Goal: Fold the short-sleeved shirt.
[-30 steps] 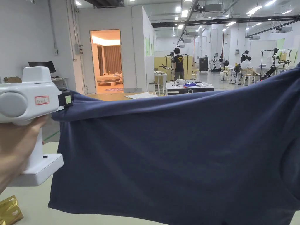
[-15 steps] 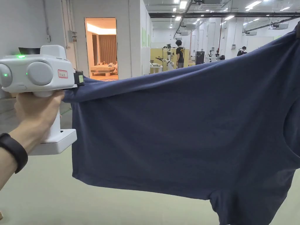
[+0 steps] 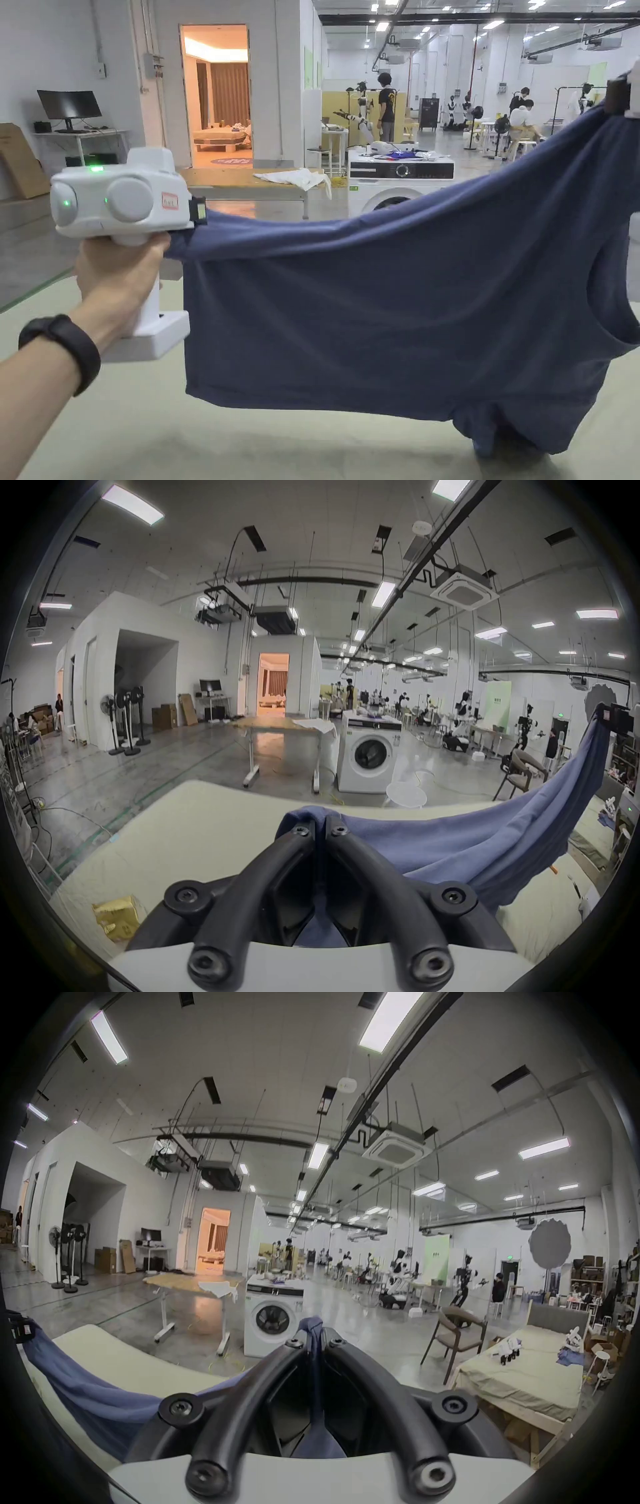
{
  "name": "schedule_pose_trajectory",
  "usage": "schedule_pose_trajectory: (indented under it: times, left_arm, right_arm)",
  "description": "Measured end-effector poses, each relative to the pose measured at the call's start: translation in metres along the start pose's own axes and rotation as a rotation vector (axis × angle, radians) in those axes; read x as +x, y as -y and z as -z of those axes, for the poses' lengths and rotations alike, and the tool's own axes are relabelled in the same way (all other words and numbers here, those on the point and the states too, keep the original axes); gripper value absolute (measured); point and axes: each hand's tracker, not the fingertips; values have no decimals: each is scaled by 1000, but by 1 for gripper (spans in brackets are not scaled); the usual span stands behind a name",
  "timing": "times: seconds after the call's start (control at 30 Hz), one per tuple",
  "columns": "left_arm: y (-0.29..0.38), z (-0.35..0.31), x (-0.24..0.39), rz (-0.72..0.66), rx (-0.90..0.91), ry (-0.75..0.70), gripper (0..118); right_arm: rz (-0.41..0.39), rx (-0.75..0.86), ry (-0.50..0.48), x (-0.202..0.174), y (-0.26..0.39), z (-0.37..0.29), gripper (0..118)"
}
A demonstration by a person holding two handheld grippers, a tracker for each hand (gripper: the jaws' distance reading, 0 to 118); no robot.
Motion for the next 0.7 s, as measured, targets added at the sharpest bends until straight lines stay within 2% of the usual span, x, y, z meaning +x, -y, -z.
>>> schedule_pose_trajectory:
  times: [0.07, 0.13, 0.17, 0.23, 0.3, 0.43, 0.47, 0.53, 0.7]
  left_arm:
    - [21, -3, -5, -35, -40, 57, 0]
    - [46, -11, -12, -89, -86, 73, 0]
    - [56, -16, -16, -123, -102, 75, 0]
    - [83, -32, -32, -213, -124, 109, 0]
    - [106, -48, -42, -242, -171, 121, 0]
    - [165, -96, -67, -296, -215, 175, 0]
    - [178, -109, -75, -323, -230, 206, 0]
    - [211, -143, -89, -388, -250, 230, 0]
    - [285, -222, -111, -471, -284, 224, 0]
  right_arm:
    - [19, -45, 12, 0, 25, -9, 2]
    - [78, -64, -58, 6, 51, -23, 2]
    - [76, -78, -68, 8, 59, -30, 2]
    - [135, -89, -103, 19, 84, -53, 2]
    - [134, -97, -117, 31, 105, -77, 2]
    - [100, -130, -176, 54, 158, -145, 2]
    - [111, -130, -162, 58, 171, -162, 2]
    - [132, -173, -201, 67, 203, -205, 2]
    - [248, -249, -215, 82, 283, -302, 2]
